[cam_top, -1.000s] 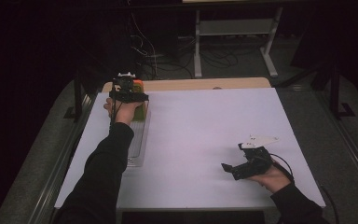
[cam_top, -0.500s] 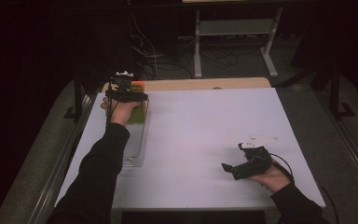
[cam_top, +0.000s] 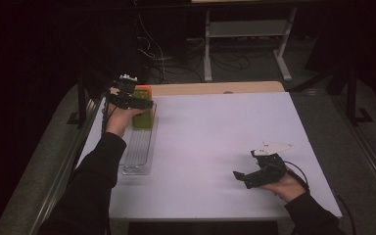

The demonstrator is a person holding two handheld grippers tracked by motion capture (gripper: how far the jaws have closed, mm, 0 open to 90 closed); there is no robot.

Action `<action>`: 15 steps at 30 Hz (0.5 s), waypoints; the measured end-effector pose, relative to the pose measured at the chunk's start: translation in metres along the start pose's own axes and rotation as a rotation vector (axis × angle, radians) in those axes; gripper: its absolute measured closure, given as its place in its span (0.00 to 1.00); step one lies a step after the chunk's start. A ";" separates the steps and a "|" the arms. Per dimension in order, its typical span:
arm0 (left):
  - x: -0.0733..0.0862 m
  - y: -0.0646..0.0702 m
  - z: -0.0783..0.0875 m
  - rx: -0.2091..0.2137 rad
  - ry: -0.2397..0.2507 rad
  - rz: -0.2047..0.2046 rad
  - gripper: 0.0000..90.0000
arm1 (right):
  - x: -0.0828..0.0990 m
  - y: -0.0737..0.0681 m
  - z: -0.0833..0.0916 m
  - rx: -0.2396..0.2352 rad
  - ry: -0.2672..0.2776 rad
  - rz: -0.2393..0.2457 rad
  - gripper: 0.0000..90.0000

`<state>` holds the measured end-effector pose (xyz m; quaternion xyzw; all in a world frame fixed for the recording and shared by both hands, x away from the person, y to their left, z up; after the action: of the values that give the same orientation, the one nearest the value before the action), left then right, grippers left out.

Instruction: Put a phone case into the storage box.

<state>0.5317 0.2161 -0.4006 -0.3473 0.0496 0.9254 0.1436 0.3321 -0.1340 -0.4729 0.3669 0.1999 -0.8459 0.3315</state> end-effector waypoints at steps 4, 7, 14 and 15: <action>0.004 0.001 0.004 0.024 -0.011 -0.026 0.00 | 0.000 0.000 0.000 -0.001 0.000 0.001 0.00; 0.006 0.002 0.009 0.052 -0.006 -0.037 0.00 | 0.000 0.000 0.000 -0.002 -0.001 0.001 0.00; 0.016 0.013 0.028 0.147 0.022 -0.083 0.00 | 0.001 0.000 0.002 -0.008 0.001 0.006 0.00; 0.018 0.015 0.031 0.161 0.033 -0.089 0.00 | 0.001 0.001 0.003 -0.009 0.001 0.008 0.00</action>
<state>0.4953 0.2121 -0.3892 -0.3516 0.1104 0.9053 0.2113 0.3309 -0.1365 -0.4719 0.3668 0.2023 -0.8434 0.3364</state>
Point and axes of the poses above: each handheld gripper's, and its own axes: z roughly backward along the jaws, x roughly out of its underside, y roughly to its right, the point moved 9 cm from there along -z, roughly forward along the jaws, and after that the axes turned 2 degrees about -y, right-handed, at the moved point
